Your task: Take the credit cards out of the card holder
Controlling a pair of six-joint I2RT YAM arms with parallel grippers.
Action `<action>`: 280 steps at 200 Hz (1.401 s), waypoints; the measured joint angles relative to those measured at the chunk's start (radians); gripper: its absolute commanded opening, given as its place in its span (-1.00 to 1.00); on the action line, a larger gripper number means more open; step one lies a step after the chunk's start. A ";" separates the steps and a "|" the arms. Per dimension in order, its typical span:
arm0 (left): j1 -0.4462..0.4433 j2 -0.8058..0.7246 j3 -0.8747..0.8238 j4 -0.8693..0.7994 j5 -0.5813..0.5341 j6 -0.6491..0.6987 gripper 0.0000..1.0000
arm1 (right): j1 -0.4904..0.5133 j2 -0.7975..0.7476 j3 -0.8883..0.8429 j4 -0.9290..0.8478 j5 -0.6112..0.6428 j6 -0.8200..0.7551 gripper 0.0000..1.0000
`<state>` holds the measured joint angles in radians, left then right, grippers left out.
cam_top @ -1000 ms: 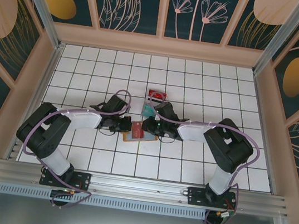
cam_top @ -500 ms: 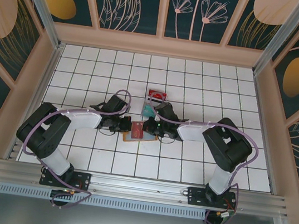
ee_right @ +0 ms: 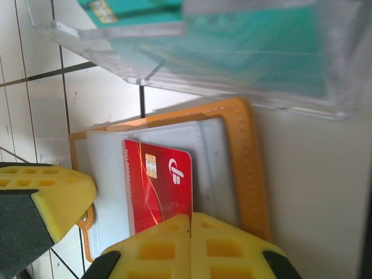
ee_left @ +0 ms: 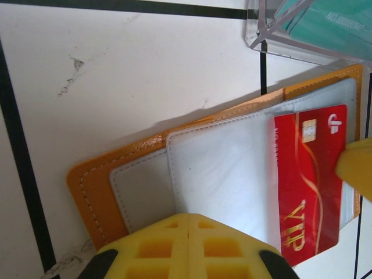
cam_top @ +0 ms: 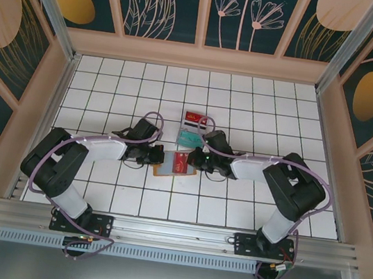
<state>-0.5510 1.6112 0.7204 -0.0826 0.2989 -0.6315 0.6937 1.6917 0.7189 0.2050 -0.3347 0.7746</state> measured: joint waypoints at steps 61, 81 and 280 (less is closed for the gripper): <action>0.000 -0.002 0.000 -0.001 -0.001 0.000 -1.00 | -0.091 -0.151 -0.026 -0.101 0.021 -0.084 -1.00; 0.000 -0.004 0.005 -0.011 -0.006 -0.001 -0.88 | -0.097 -0.186 -0.014 -0.145 0.023 -0.124 -1.00; 0.003 -0.345 0.039 -0.113 -0.287 -0.059 0.88 | 0.022 0.043 0.679 -0.613 0.442 -1.275 -1.00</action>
<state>-0.5480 1.2663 0.7597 -0.1959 0.0116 -0.6903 0.7155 1.7348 1.3979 -0.4084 0.1070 -0.5003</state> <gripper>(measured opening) 0.939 0.050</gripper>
